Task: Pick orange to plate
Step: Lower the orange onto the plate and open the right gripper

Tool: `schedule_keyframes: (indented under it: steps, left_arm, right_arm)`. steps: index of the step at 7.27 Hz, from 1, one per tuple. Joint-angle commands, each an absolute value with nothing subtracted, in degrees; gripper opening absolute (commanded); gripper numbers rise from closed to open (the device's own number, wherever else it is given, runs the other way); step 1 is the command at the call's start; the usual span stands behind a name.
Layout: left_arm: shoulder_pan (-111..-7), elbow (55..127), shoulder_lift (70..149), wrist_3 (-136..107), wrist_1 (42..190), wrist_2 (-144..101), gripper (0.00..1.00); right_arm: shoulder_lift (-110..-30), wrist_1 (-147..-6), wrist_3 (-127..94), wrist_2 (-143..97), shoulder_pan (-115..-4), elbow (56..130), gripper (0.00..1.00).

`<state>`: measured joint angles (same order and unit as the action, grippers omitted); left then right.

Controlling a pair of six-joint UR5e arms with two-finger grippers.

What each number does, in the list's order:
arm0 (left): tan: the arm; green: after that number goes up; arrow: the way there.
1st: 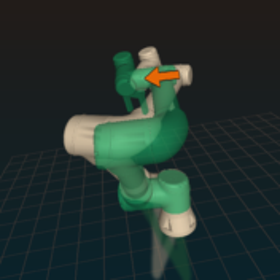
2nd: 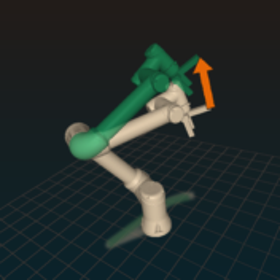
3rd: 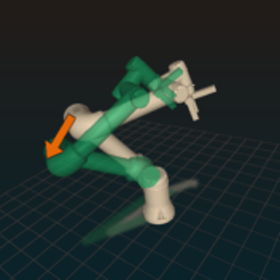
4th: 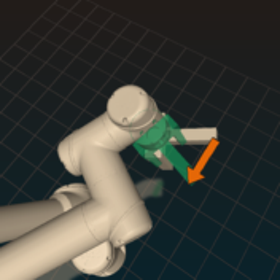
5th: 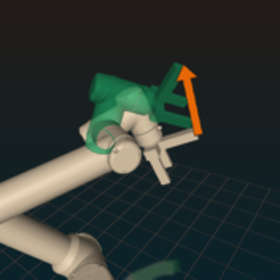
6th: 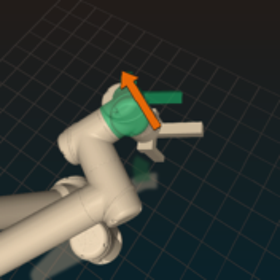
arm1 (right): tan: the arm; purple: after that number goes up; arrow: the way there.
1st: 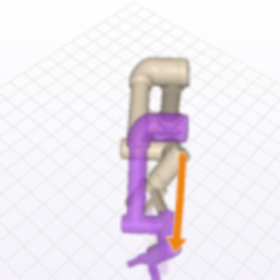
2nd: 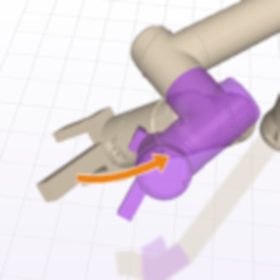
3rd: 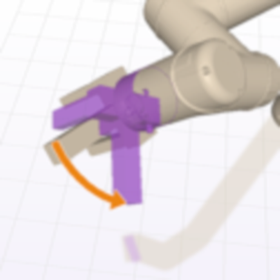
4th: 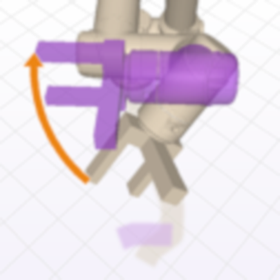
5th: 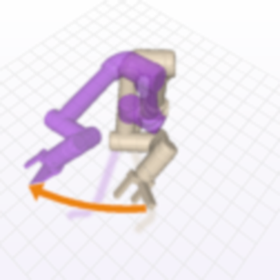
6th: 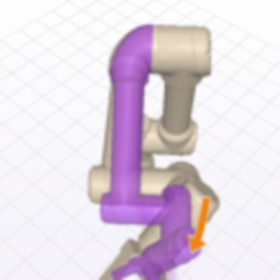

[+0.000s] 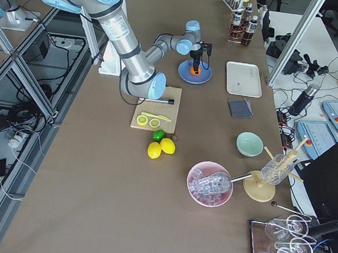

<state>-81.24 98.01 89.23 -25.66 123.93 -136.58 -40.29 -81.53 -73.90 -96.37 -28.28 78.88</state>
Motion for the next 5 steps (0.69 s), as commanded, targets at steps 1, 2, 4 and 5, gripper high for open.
schedule_keyframes:
  steps: [1,2,4,5]
  left_arm:
    - [-81.30,98.17,89.21,-25.66,123.84,-136.58,0.99]
    - [-81.30,98.35,89.30,-25.66,123.84,-136.67,0.99]
    - [-81.30,98.35,89.21,-25.66,124.18,-136.58,0.99]
    - [-81.30,98.18,88.77,-25.66,124.19,-135.89,0.99]
  right_arm:
    - [-40.17,-90.13,-72.26,-99.31,-30.75,86.80,1.00]
    - [-40.17,-92.87,-71.99,-101.40,-31.28,89.71,1.00]
    - [-46.27,-101.74,-69.81,-106.41,-35.57,102.06,1.00]
    - [-54.32,-102.04,-62.48,-108.78,-39.68,108.22,1.00]
